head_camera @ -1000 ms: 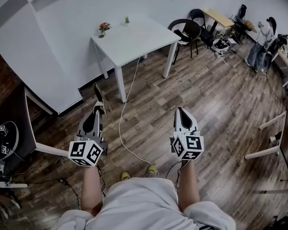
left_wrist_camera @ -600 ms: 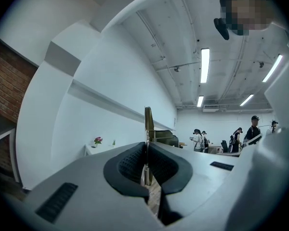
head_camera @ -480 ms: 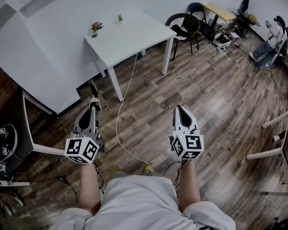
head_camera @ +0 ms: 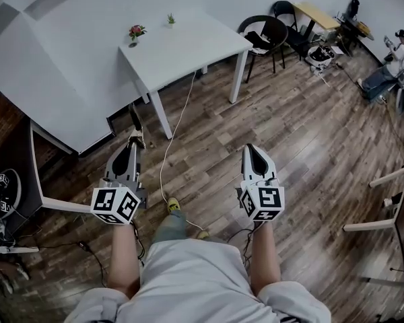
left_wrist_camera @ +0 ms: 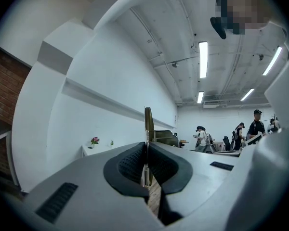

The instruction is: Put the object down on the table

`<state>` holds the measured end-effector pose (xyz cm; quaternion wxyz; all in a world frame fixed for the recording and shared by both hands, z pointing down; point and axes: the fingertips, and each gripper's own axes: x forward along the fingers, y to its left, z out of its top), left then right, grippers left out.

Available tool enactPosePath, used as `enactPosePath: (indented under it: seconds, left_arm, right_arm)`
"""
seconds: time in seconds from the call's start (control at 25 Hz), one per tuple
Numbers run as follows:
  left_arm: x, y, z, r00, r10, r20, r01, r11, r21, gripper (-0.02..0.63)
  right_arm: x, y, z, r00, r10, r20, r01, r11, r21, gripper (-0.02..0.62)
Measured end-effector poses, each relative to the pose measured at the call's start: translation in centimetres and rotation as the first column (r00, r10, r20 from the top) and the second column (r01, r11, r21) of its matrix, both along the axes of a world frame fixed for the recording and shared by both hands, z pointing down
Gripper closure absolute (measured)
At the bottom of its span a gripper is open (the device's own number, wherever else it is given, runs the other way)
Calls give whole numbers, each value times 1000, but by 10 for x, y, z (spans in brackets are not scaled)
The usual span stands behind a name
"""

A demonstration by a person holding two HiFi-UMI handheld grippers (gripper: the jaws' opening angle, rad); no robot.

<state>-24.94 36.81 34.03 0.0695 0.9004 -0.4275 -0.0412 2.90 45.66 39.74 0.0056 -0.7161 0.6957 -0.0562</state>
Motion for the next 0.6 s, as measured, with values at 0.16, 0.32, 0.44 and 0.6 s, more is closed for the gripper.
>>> enactPosePath:
  seconds: [0.16, 0.32, 0.44, 0.6]
  left_arm:
    - [2, -33, 8, 1000, -12, -18, 11, 1000, -14, 584]
    - [8, -74, 14, 999, -6, -31, 6, 1000, -19, 584]
    - [9, -116, 20, 999, -3, -39, 1, 999, -38, 584]
    - [10, -177, 23, 999, 13, -50, -15, 999, -52, 584]
  right_arm:
    - [5, -28, 3, 1000, 1, -23, -1, 1000, -2, 586]
    - [14, -67, 6, 999, 16, -28, -16, 1000, -14, 586]
    - [15, -107, 7, 999, 23, -28, -24, 1000, -20, 586]
    - [13, -165, 6, 999, 36, -29, -37, 999, -26, 586]
